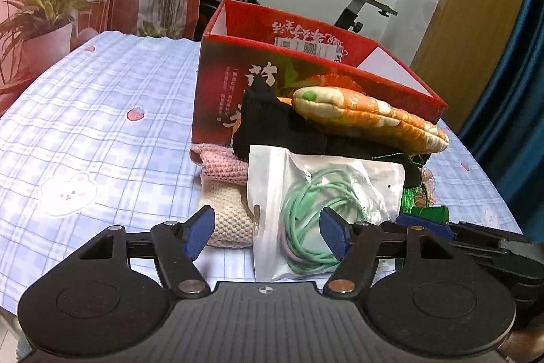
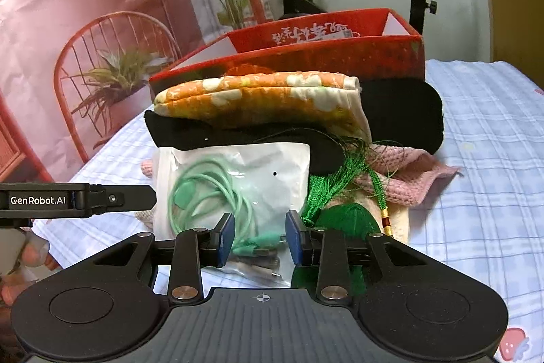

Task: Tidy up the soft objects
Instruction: 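Move the left tool to the clear bag of green cables and grasp its edge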

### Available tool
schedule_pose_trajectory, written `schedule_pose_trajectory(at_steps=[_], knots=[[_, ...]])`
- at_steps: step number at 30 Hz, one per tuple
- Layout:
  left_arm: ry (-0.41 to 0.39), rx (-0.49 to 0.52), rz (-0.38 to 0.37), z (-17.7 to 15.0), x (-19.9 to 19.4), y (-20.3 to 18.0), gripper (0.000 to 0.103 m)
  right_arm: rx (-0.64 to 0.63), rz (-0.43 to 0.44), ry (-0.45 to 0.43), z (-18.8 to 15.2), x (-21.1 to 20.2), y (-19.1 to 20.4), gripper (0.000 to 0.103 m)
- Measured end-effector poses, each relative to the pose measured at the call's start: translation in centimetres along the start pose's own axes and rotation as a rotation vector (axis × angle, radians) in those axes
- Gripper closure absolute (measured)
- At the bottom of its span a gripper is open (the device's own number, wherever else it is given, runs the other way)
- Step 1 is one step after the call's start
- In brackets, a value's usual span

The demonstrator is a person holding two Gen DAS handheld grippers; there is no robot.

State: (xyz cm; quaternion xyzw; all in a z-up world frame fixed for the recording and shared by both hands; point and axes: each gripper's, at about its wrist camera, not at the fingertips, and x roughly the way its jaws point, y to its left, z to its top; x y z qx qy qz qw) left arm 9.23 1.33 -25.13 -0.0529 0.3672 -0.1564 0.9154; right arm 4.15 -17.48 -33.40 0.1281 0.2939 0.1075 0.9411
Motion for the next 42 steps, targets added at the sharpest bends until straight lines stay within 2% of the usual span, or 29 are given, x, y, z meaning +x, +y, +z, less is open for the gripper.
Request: schedule_pose_trajectory(at_steps=[3,5,7,9,21,25,31,35,39,42], knots=[[0.012,-0.005,-0.005,-0.2,0.2,0.1,0.036,0.003,-0.013,0.000,0.1,-0.1,-0.3,0.072],[0.022,-0.010,-0.010,-0.3,0.4,0.2,0.041,-0.003,-0.022,0.001,0.2,-0.1,-0.3,0.072],[0.037,-0.014,-0.014,-0.4,0.6,0.4,0.052,-0.011,-0.030,0.003,0.2,-0.1,-0.3,0.072],[0.053,-0.021,-0.019,-0.6,0.9,0.6,0.055,-0.015,-0.035,0.004,0.2,-0.1,-0.5,0.073],[0.048,-0.034,-0.017,-0.8,2.1,0.2,0.055,-0.053,-0.061,-0.004,0.1,0.4,-0.4,0.073],[0.027,-0.043,-0.045,-0.5,2.6,0.1,0.055,0.015,-0.041,-0.019,0.2,0.7,-1.0,0.073],[0.049,-0.026,-0.077,-1.0,3.2,-0.1,0.053,0.020,-0.032,-0.016,0.1,1.1,-1.0,0.073],[0.078,-0.082,-0.128,-1.3,3.3,0.2,0.055,0.035,-0.002,-0.007,0.0,1.2,-0.9,0.073],[0.076,-0.056,-0.109,-1.3,3.5,0.1,0.056,0.045,0.018,-0.001,0.0,1.3,-1.0,0.072],[0.073,-0.064,-0.110,-1.3,3.4,0.4,0.059,0.025,0.002,-0.002,0.0,1.4,-0.9,0.072]])
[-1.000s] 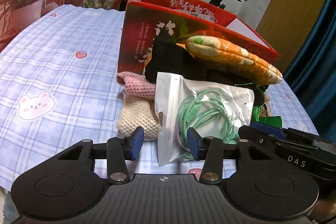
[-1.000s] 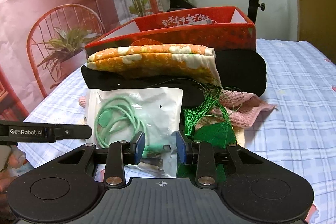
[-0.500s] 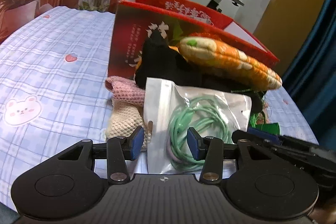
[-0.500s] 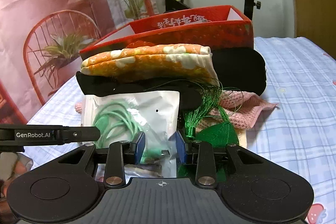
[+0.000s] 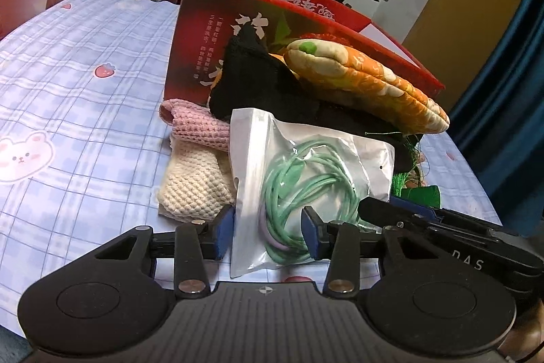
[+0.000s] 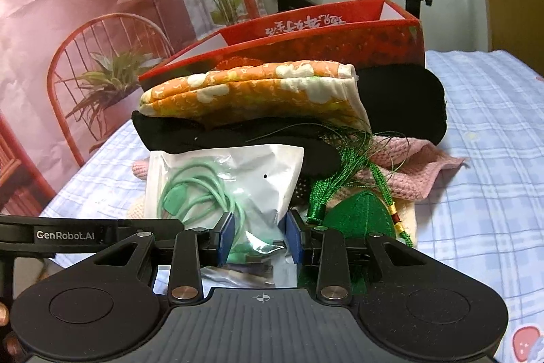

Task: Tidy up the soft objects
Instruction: 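Move the left tool to the clear bag of green cables and grasp its edge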

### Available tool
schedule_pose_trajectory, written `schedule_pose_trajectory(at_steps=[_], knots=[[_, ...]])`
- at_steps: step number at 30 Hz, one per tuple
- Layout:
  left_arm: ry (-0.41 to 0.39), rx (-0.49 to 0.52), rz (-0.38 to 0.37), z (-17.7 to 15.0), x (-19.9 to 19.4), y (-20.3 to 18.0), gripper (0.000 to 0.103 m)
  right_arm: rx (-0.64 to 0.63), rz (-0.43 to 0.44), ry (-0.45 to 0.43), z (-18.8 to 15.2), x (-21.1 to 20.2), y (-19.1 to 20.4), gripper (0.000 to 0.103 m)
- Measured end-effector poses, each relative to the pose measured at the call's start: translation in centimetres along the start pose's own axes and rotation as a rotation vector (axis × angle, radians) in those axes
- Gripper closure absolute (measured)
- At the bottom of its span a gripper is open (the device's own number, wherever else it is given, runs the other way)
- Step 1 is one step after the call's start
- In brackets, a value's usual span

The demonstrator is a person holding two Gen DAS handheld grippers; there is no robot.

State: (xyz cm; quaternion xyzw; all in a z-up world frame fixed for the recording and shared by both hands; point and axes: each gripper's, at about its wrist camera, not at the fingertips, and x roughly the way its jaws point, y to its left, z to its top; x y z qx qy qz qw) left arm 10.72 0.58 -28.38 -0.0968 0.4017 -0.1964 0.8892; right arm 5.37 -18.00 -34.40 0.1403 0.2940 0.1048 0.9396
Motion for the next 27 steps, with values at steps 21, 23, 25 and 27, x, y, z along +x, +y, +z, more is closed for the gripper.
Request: schedule_pose_trajectory(at_steps=[21,23,25,27], knots=[[0.020,-0.029,-0.023,-0.7,0.2,0.6,0.059,0.060,0.077,0.012,0.1,0.5,-0.3,0.061],[0.021,-0.029,-0.024,-0.8,0.3,0.6,0.059,0.055,0.082,0.018,0.1,0.6,-0.2,0.060],[0.022,-0.026,-0.023,-0.8,0.3,0.6,0.059,0.045,0.084,0.021,0.1,0.7,-0.1,0.058],[0.023,-0.017,-0.021,-0.8,0.4,0.5,0.059,0.014,0.077,0.023,0.0,1.0,0.2,0.058]])
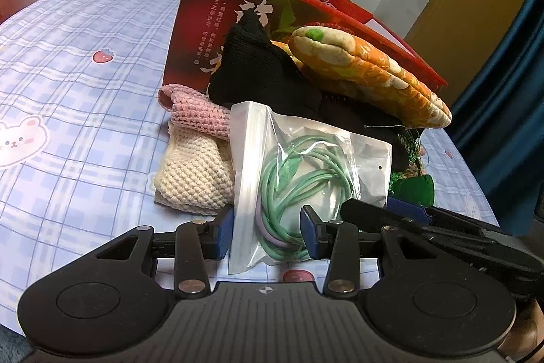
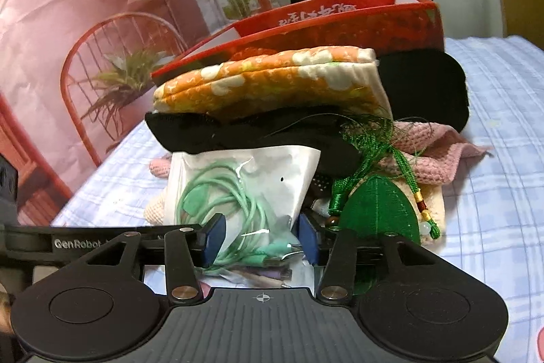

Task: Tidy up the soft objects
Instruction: 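Move the left tool to the clear bag of green cables and grasp its edge, then lift the clear cable bag with the left tool and release it into the red box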

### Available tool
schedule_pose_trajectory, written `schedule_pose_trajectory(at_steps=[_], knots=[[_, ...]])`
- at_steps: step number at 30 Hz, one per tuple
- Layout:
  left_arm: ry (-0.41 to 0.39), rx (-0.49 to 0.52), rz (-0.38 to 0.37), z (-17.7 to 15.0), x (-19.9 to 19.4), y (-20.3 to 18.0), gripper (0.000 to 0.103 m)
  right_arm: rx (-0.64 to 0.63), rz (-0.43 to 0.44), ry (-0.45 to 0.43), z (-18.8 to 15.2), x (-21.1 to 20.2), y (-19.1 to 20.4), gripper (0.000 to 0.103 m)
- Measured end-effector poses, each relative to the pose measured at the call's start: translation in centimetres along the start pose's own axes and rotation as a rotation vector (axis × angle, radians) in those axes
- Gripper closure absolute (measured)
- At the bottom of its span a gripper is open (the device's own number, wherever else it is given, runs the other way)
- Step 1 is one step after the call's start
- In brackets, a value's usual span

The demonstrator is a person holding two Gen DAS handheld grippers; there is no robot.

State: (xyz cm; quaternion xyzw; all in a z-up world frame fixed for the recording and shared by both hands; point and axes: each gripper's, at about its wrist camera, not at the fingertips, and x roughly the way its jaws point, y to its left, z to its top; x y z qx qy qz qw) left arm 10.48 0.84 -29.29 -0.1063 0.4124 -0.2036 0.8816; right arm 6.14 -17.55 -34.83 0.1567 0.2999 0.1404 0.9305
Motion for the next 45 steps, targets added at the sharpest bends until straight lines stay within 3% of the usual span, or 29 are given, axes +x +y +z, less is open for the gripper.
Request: schedule_pose_trajectory(at_steps=[4,9,13,17,20,22,25,29,37,45], knots=[[-0.003,0.011,0.006,0.1,-0.2,-0.4,0.059,-0.067,-0.023,0.016,-0.2,0.4,1.0,0.058],[-0.018,0.040,0.002,0.5,-0.9,-0.9,0.059,-0.069,-0.012,-0.011,0.1,-0.7,1.2,0.081],[-0.040,0.029,-0.013,0.7,-1.6,-0.7,0.059,-0.090,0.006,-0.059,0.7,-2.1,1.6,0.082],[-0.042,0.017,-0.015,0.7,-1.8,-0.5,0.062,-0.099,0.012,-0.078,1.0,-2.7,1.8,0.091],[-0.019,0.007,-0.002,0.5,-1.3,-0.1,0.068,-0.113,0.005,-0.072,1.2,-2.9,1.9,0.093],[-0.018,-0.022,-0.015,0.4,-1.2,0.5,0.082,-0.113,-0.012,-0.056,1.1,-2.6,1.9,0.093],[-0.024,-0.052,-0.025,0.4,-1.2,1.1,0.090,-0.085,-0.033,-0.027,0.7,-2.1,1.3,0.093],[-0.041,-0.001,0.003,0.1,-1.4,0.3,0.096,-0.070,-0.039,-0.011,0.2,-1.9,0.9,0.093],[-0.169,0.010,-0.018,1.1,-4.8,-0.1,0.099,-0.113,-0.003,-0.107,0.9,-3.9,2.0,0.094],[-0.333,0.124,-0.032,3.6,-9.3,-2.8,0.099,-0.198,0.020,-0.263,3.3,-7.3,3.5,0.094]])
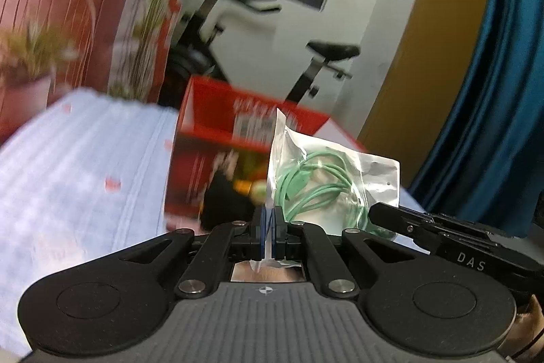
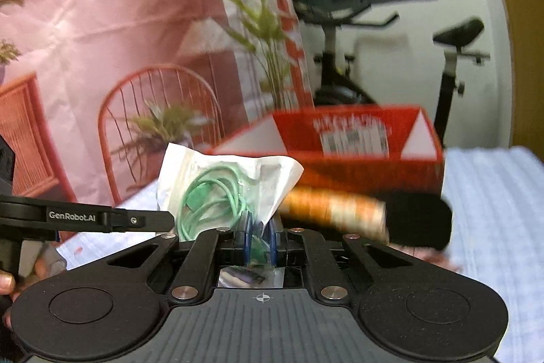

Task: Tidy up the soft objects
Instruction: 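Lift the clear cable bag with the left tool and release it into the red box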

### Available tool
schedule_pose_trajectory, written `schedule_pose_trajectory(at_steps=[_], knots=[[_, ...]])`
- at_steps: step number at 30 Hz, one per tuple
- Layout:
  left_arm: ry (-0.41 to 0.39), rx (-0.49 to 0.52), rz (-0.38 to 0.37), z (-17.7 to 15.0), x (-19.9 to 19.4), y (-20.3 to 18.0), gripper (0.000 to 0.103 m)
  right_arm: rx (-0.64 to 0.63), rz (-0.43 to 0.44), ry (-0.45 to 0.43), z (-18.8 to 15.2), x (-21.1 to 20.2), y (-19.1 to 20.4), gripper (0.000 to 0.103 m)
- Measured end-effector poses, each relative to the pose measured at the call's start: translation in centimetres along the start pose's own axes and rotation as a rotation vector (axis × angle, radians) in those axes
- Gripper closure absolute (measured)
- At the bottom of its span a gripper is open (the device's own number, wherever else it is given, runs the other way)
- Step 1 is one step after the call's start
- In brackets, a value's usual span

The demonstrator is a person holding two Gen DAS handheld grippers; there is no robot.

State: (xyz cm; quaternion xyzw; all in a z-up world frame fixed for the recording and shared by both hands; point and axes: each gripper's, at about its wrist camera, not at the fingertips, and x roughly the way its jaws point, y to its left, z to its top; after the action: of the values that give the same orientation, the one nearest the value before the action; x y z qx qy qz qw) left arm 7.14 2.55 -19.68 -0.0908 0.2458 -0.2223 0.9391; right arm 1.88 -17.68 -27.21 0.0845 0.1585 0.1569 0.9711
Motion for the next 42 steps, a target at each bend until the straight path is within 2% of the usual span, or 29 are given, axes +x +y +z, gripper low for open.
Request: schedule_pose_trajectory(at_steps=[4,8,14,18,22,29,35,42], knots=[[-0.026,0.075,0.000,2.6,0.4,-1.6,0.099,-0.029,0.008,-0.068,2.7,-0.9,0.0,0.094],[-0.024,0.048,-0.023,5.7,2.3,-1.3,0.099,-0.017,0.013,-0.090,6.0,-0.4,-1.3,0.093],[0.008,0.086,-0.004,8.7,7.0,-1.9,0.099,-0.034,-0.014,-0.084,10.1,2.8,-4.1,0.093],[0.065,0.081,-0.003,9.7,10.1,-1.6,0.099,-0.045,-0.052,-0.058,11.6,5.9,-5.9,0.093],[0.128,0.036,0.001,10.2,13.0,-0.9,0.099,-0.001,-0.070,-0.023,11.8,8.7,-7.9,0.093],[0.242,0.021,0.020,9.7,16.6,-0.3,0.099,0.059,-0.111,0.045,10.4,12.6,-10.6,0.092],[0.301,0.007,-0.001,9.1,17.8,0.3,0.099,0.095,-0.125,0.105,9.0,13.9,-12.1,0.091],[0.329,0.019,-0.015,8.6,17.7,0.0,0.098,0.128,-0.146,0.146,7.7,14.2,-12.9,0.087]])
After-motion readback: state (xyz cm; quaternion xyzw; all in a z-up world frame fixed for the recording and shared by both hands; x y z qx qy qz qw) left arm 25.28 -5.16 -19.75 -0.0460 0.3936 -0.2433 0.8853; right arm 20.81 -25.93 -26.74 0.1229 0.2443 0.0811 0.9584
